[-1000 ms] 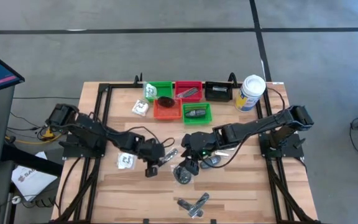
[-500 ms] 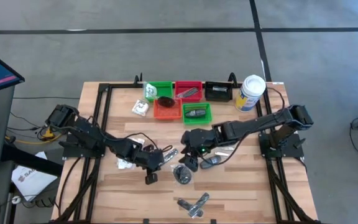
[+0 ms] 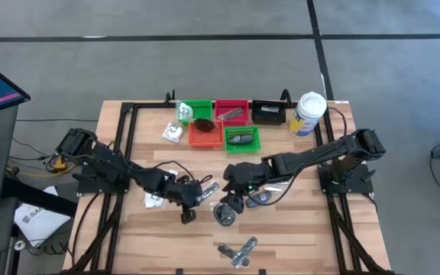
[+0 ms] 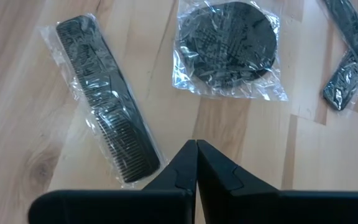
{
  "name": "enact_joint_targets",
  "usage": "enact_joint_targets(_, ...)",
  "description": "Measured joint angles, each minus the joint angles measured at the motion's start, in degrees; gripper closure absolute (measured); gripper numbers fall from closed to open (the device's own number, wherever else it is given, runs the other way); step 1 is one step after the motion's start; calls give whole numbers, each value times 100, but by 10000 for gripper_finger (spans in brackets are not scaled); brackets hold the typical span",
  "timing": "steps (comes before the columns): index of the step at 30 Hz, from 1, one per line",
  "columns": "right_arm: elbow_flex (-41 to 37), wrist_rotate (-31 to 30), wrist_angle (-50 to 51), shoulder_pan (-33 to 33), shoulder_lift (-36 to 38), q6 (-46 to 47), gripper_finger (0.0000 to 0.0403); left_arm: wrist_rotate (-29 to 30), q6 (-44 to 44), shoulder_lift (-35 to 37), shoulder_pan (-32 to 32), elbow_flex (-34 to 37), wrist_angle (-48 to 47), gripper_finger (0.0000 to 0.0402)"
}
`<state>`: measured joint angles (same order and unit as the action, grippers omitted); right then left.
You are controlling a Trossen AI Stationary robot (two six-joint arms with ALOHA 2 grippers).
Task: Pick & Place Travel size toiletries
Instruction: Put the nail cutter into the black bin
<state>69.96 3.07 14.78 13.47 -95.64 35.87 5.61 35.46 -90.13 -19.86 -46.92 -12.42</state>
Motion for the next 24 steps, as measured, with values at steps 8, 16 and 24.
enact_joint_targets(8, -509, -485, -431, 280, -5, 508, 184, 24, 0, 0, 2, 7, 47, 401)
enact_joint_targets(16, -517, -720, -653, 351, -4, 649, 184, 40, 275, 0, 2, 397, 402, 401)
enact_joint_targets(24, -517, -761, -1445, 350, -4, 668, 184, -279, 415, 0, -23, 632, 883, 402)
